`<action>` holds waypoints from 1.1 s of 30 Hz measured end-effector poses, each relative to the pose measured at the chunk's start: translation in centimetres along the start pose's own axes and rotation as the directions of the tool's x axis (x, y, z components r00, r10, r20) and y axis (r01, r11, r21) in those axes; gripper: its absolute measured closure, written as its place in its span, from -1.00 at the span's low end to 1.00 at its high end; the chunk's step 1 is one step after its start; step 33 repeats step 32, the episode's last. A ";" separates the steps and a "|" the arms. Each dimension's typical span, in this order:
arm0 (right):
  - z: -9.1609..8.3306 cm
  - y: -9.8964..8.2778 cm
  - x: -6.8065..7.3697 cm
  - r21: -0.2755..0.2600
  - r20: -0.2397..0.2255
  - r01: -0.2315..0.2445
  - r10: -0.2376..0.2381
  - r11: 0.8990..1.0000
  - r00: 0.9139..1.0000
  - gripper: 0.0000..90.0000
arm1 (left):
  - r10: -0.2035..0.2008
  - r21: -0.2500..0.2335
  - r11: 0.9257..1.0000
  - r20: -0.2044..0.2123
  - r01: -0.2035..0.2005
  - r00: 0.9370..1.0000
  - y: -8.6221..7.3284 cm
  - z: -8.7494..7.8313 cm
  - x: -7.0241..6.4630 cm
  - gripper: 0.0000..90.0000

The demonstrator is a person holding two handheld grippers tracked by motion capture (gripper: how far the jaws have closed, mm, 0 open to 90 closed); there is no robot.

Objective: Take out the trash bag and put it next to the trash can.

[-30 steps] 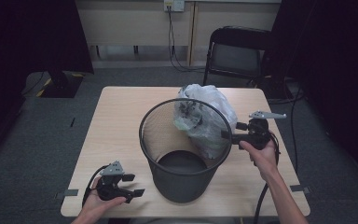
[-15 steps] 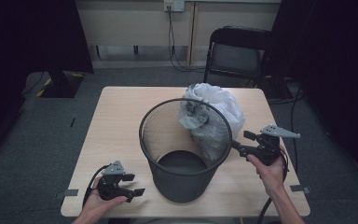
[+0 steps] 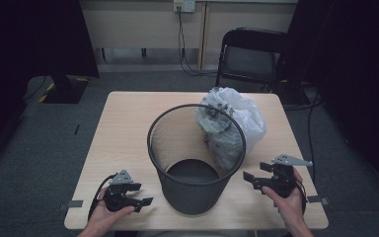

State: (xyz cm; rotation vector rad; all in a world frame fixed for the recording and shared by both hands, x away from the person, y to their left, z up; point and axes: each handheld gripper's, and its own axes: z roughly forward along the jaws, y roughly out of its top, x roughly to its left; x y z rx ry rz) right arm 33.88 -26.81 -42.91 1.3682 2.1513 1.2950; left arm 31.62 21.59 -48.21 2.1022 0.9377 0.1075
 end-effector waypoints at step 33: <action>5.5 -5.2 0.6 0.147 0.257 0.053 -0.090 0.988 0.962 -0.88 | 0.103 -0.005 0.994 -0.221 -0.107 0.970 -0.8 1.7 0.5 -0.68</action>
